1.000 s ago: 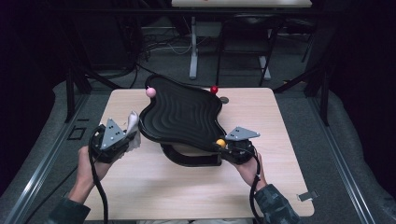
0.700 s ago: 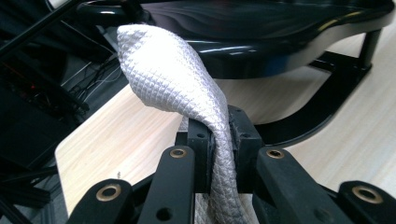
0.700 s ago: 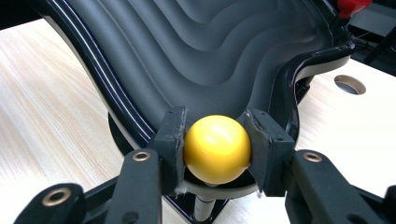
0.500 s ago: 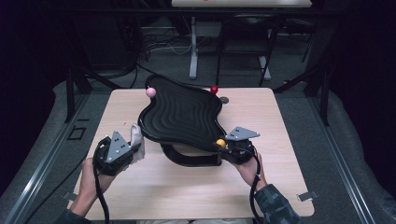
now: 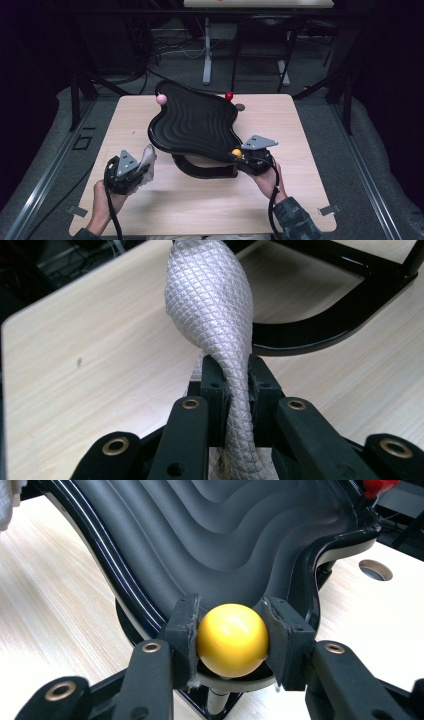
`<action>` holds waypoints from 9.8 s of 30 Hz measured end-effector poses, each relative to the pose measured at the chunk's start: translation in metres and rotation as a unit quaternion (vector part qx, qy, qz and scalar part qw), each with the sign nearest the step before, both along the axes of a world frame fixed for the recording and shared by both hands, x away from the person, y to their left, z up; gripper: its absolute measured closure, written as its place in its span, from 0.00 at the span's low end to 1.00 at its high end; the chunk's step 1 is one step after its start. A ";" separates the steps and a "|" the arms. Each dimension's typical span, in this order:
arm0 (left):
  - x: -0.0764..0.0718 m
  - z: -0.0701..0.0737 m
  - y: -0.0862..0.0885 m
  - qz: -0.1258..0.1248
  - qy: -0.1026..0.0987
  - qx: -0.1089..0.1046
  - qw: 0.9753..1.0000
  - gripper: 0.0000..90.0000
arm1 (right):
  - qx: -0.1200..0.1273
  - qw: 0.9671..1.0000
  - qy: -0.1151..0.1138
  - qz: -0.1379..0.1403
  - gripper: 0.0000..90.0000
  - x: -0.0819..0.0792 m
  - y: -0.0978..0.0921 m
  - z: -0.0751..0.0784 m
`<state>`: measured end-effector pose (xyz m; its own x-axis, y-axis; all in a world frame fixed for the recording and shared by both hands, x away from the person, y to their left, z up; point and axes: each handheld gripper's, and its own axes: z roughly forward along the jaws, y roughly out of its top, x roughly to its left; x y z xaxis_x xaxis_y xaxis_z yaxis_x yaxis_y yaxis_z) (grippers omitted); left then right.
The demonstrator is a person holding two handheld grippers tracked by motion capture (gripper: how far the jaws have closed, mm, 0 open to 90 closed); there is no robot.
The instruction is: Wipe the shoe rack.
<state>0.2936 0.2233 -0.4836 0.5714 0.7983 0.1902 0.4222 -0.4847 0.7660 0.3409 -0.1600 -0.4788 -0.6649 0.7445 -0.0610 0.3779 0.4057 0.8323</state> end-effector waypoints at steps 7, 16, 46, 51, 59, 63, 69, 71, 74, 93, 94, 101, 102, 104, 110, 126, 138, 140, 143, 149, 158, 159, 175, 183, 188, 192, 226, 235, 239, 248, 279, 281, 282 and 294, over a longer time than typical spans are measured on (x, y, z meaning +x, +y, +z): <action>-0.002 -0.017 -0.003 0.003 0.028 -0.001 1.000 0.90 | -0.007 1.000 0.008 -0.001 0.66 0.003 -0.009 0.002; 0.000 -0.022 -0.002 0.025 0.026 -0.019 0.999 0.90 | -0.015 0.999 0.039 -0.016 0.57 0.012 -0.031 0.008; 0.040 0.000 -0.014 0.046 -0.024 -0.126 0.991 0.89 | -0.011 0.999 -0.004 -0.053 0.66 0.028 -0.026 -0.007; 0.049 0.006 -0.021 0.034 -0.036 -0.136 0.989 0.89 | -0.009 0.998 -0.005 -0.056 0.66 0.028 -0.026 -0.008; 0.060 0.012 -0.028 -0.003 -0.044 -0.147 0.988 0.89 | -0.003 0.998 -0.005 -0.056 0.66 0.028 -0.027 -0.009; 0.060 0.014 -0.028 -0.008 -0.048 -0.147 0.988 0.89 | -0.003 0.998 -0.003 -0.055 0.66 0.028 -0.027 -0.009; 0.061 0.018 -0.030 -0.017 -0.062 -0.153 0.986 0.89 | 0.002 0.998 -0.007 -0.057 0.66 0.027 -0.027 -0.010; 0.062 0.017 -0.030 -0.018 -0.063 -0.154 0.986 0.89 | 0.002 0.998 -0.007 -0.056 0.66 0.027 -0.027 -0.010; 0.064 0.014 -0.030 -0.018 -0.061 -0.154 0.986 0.89 | 0.002 0.998 -0.007 -0.057 0.66 0.027 -0.027 -0.010; 0.072 -0.021 -0.035 -0.003 -0.004 -0.140 0.990 0.89 | 0.001 0.998 -0.008 -0.057 0.66 0.027 -0.027 -0.010; 0.073 -0.024 -0.035 -0.004 0.001 -0.135 0.991 0.89 | 0.000 0.998 -0.008 -0.057 0.66 0.027 -0.027 -0.010; 0.079 -0.040 -0.035 0.002 0.030 -0.125 0.992 0.89 | 0.003 0.998 -0.010 -0.055 0.66 0.027 -0.027 -0.011; 0.080 -0.048 -0.036 0.002 0.041 -0.122 0.992 0.89 | 0.003 0.998 -0.010 -0.056 0.66 0.027 -0.027 -0.011; 0.082 -0.054 -0.037 0.003 0.052 -0.118 0.992 0.89 | 0.002 0.998 -0.010 -0.057 0.66 0.027 -0.027 -0.011; 0.086 -0.069 -0.039 0.004 0.076 -0.105 0.992 0.88 | 0.003 0.998 -0.009 -0.056 0.66 0.027 -0.027 -0.011; 0.088 -0.080 -0.041 0.006 0.091 -0.086 0.992 0.88 | 0.003 0.998 -0.010 -0.055 0.66 0.027 -0.027 -0.011; 0.086 -0.067 -0.039 0.005 0.076 -0.102 0.992 0.88 | 0.000 0.998 -0.010 -0.057 0.66 0.027 -0.027 -0.010; 0.085 -0.062 -0.037 0.004 0.068 -0.107 0.992 0.88 | 0.000 0.998 -0.009 -0.057 0.66 0.027 -0.027 -0.010; 0.083 -0.052 -0.036 0.002 0.054 -0.111 0.992 0.88 | 0.000 0.998 -0.009 -0.057 0.66 0.027 -0.027 -0.010; 0.078 -0.032 -0.034 -0.002 0.025 -0.125 0.992 0.88 | 0.000 0.998 -0.009 -0.057 0.66 0.027 -0.027 -0.010; 0.072 0.001 -0.025 0.001 -0.030 -0.150 0.988 0.88 | 0.000 0.998 -0.009 -0.058 0.66 0.027 -0.027 -0.010; 0.072 0.004 -0.023 0.002 -0.033 -0.155 0.987 0.88 | 0.000 0.998 -0.009 -0.057 0.66 0.027 -0.027 -0.010; 0.071 0.012 -0.024 -0.019 -0.034 -0.161 0.986 0.88 | 0.000 0.998 -0.009 -0.058 0.66 0.027 -0.027 -0.010; 0.075 -0.011 -0.030 -0.035 0.014 -0.123 0.992 0.88 | -0.005 0.997 -0.005 -0.075 0.62 0.026 -0.025 -0.008; 0.078 -0.020 -0.024 -0.025 0.027 -0.112 0.993 0.87 | -0.003 0.996 0.009 -0.089 0.55 0.023 -0.025 -0.004; 0.077 -0.020 -0.016 -0.015 0.030 -0.109 0.993 0.87 | -0.002 0.995 0.014 -0.101 0.57 0.022 -0.024 -0.003; 0.054 -0.026 0.021 0.021 0.052 -0.089 0.994 0.86 | 0.008 0.999 0.013 0.036 0.67 0.042 -0.041 -0.005; 0.043 -0.027 0.031 0.031 0.058 -0.081 0.995 0.86 | 0.009 0.997 0.011 0.079 0.67 0.051 -0.028 -0.006; 0.039 -0.028 0.034 0.036 0.060 -0.083 0.994 0.86 | 0.009 0.998 0.008 0.063 0.67 0.054 -0.026 -0.007; 0.036 -0.028 0.038 0.038 0.060 -0.078 0.994 0.86 | 0.003 0.999 0.010 -0.035 0.50 0.061 -0.021 -0.006; 0.035 -0.026 0.039 0.039 0.063 -0.085 0.994 0.85 | -0.016 0.997 0.008 -0.079 0.65 0.052 -0.022 0.006; 0.035 -0.026 0.038 0.039 0.064 -0.084 0.994 0.85 | -0.008 0.997 0.015 -0.078 0.65 0.058 -0.025 0.005; 0.035 -0.026 0.038 0.038 0.064 -0.082 0.994 0.85 | -0.009 0.997 0.015 -0.080 0.65 0.060 -0.026 0.005; 0.036 -0.028 0.035 0.033 0.068 -0.079 0.994 0.84 | -0.029 0.994 0.025 -0.105 0.66 0.098 -0.029 0.004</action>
